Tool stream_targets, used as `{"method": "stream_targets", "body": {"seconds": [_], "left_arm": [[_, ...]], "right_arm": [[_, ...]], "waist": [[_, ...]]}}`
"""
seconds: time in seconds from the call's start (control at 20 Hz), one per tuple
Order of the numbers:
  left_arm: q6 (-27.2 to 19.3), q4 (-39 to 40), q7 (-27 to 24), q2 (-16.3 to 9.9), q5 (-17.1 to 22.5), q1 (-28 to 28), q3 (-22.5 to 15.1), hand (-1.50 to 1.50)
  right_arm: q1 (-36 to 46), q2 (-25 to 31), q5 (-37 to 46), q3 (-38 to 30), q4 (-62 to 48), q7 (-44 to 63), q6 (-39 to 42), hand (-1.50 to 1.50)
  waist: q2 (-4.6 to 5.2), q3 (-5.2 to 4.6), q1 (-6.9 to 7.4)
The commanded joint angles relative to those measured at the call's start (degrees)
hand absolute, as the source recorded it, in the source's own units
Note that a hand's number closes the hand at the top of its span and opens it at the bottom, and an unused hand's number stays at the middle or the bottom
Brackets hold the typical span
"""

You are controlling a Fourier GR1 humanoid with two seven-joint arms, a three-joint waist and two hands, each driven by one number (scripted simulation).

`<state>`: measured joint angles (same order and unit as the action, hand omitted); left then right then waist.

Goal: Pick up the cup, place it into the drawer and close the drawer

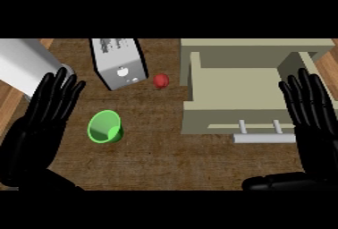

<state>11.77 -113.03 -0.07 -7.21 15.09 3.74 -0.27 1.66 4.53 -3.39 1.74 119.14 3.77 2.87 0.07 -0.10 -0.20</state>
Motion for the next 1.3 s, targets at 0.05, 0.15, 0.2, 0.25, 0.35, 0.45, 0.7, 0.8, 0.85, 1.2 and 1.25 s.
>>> {"method": "stream_targets", "body": {"seconds": [0.05,0.15,0.2,0.25,0.35,0.45,0.7,0.8,0.85,1.2,1.25], "left_arm": [[1.84,5.10,1.77,1.66,4.06,1.34,-1.09,-1.50],[4.67,8.94,-0.65,0.15,5.83,3.93,1.96,-1.50],[3.24,3.90,0.92,1.83,4.13,0.00,-0.73,-1.50],[3.36,6.06,1.29,1.26,4.80,1.85,0.77,-1.50],[2.76,6.68,3.16,1.10,6.72,5.40,1.90,-1.50],[3.57,7.94,2.12,0.42,6.35,6.11,2.99,-1.50],[3.49,7.44,2.80,0.68,5.25,4.21,2.43,-1.50],[3.24,12.26,1.16,1.50,4.26,6.92,2.74,-1.50],[1.78,7.94,1.60,2.10,2.09,4.45,1.44,-1.50],[4.78,11.65,-0.29,0.99,3.28,1.52,3.37,-1.50],[3.85,10.66,1.94,0.86,2.91,1.88,3.03,-1.50]], "right_arm": [[2.47,-0.32,-2.90,-0.48,-0.18,3.90,0.34,-1.50],[2.68,0.27,-2.55,-0.57,1.17,5.76,0.46,-1.50],[0.91,0.41,-3.24,-1.74,-0.56,2.80,1.86,-1.50],[1.01,-1.14,-1.78,0.70,1.91,4.38,0.25,-1.50],[4.12,0.43,-3.57,-3.73,-5.79,-0.48,2.26,-1.50],[-1.93,-1.82,0.10,1.81,-0.03,-0.20,1.70,-1.50],[-0.02,-3.84,1.58,4.06,2.12,3.40,-1.00,-1.50],[4.91,-1.03,-1.62,-1.58,-3.71,4.01,0.46,-1.50],[3.73,-0.62,-2.83,-2.46,-3.21,1.41,2.04,-1.50],[4.34,-1.46,-1.66,-1.96,-3.93,0.75,1.28,-1.50],[3.81,0.17,-3.34,-3.32,-2.40,3.06,2.66,-1.50]], "waist": [[-0.06,0.10,0.06],[-0.07,0.09,0.03],[-0.10,0.10,0.18],[-0.10,0.10,0.14],[-0.06,0.11,0.19],[-0.10,0.10,0.05],[-0.12,0.09,0.15],[-0.06,0.10,0.17],[-0.10,0.11,0.21],[-0.08,0.10,0.26],[-0.10,0.11,0.21]]}}
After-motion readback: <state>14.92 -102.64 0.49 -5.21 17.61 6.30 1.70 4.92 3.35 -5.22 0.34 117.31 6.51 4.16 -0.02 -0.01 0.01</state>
